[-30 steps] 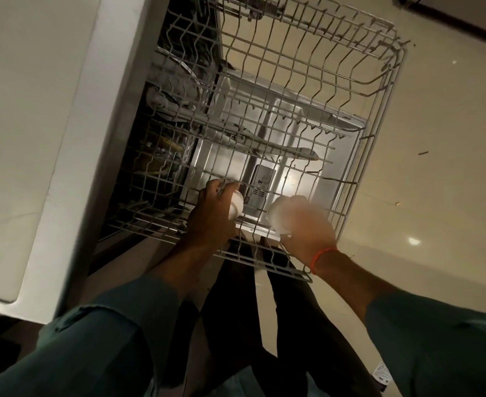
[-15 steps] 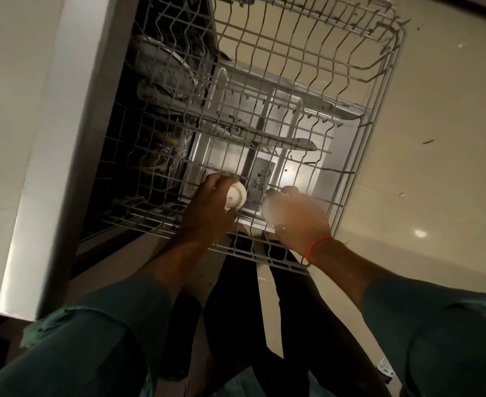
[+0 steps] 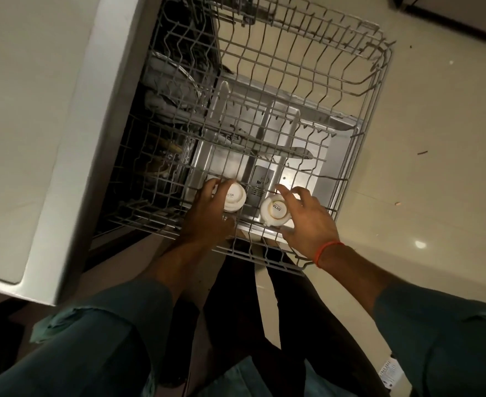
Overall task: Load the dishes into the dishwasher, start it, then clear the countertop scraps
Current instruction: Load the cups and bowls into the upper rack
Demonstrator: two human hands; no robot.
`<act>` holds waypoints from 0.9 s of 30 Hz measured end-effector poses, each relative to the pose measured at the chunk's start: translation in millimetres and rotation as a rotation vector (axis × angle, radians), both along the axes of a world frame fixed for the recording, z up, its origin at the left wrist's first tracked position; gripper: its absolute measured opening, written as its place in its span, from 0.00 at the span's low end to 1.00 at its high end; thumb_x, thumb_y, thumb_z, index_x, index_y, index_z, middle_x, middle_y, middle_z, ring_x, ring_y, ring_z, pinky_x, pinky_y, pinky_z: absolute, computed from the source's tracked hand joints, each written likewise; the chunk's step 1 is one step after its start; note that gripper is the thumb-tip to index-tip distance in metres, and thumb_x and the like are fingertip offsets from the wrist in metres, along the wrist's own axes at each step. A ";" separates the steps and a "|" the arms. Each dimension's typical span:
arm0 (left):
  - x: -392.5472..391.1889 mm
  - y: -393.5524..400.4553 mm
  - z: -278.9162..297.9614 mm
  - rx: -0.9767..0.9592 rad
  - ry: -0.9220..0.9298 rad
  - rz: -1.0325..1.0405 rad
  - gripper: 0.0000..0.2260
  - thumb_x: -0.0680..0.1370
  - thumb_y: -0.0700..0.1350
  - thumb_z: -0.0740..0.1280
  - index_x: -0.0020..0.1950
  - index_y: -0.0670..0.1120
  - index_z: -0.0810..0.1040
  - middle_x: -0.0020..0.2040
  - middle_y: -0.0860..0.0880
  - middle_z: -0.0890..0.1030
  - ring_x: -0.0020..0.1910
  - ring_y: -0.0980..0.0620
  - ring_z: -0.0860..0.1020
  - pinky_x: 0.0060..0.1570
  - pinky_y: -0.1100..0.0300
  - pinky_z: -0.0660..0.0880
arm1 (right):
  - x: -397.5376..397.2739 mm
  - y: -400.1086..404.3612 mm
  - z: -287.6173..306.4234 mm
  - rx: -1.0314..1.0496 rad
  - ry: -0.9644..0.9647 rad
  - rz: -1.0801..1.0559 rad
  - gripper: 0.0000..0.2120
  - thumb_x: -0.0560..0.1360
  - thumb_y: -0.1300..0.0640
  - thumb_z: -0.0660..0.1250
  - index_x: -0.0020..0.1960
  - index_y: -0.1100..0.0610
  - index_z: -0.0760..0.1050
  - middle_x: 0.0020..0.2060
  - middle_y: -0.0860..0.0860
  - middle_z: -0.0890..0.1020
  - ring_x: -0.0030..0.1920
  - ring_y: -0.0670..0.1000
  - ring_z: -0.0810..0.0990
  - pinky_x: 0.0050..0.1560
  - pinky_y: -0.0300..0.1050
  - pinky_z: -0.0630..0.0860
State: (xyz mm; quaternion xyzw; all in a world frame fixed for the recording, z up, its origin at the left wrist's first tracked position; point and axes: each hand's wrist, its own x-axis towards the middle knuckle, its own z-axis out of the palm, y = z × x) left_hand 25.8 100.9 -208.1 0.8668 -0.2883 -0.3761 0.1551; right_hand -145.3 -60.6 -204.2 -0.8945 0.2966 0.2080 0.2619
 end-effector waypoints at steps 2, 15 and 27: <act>-3.6 2.6 13.6 0.050 0.002 0.004 0.39 0.73 0.44 0.76 0.80 0.57 0.61 0.81 0.51 0.56 0.79 0.47 0.59 0.73 0.47 0.67 | -1.0 -0.6 10.1 0.004 -0.034 -0.015 0.48 0.70 0.49 0.77 0.78 0.40 0.49 0.71 0.55 0.68 0.66 0.58 0.73 0.62 0.55 0.76; -52.1 22.6 163.0 -0.288 -0.203 0.112 0.31 0.78 0.46 0.72 0.79 0.52 0.65 0.78 0.50 0.61 0.78 0.49 0.61 0.75 0.53 0.65 | 36.3 11.3 124.8 0.174 -0.523 -0.154 0.39 0.75 0.50 0.72 0.80 0.49 0.57 0.71 0.55 0.67 0.72 0.54 0.68 0.71 0.49 0.69; -61.9 84.7 305.5 -0.508 -0.416 0.626 0.29 0.79 0.48 0.72 0.79 0.54 0.65 0.76 0.53 0.65 0.73 0.56 0.67 0.72 0.57 0.68 | 87.7 40.1 254.4 0.361 -0.733 -0.007 0.36 0.77 0.42 0.70 0.79 0.40 0.56 0.76 0.53 0.62 0.76 0.55 0.63 0.73 0.62 0.68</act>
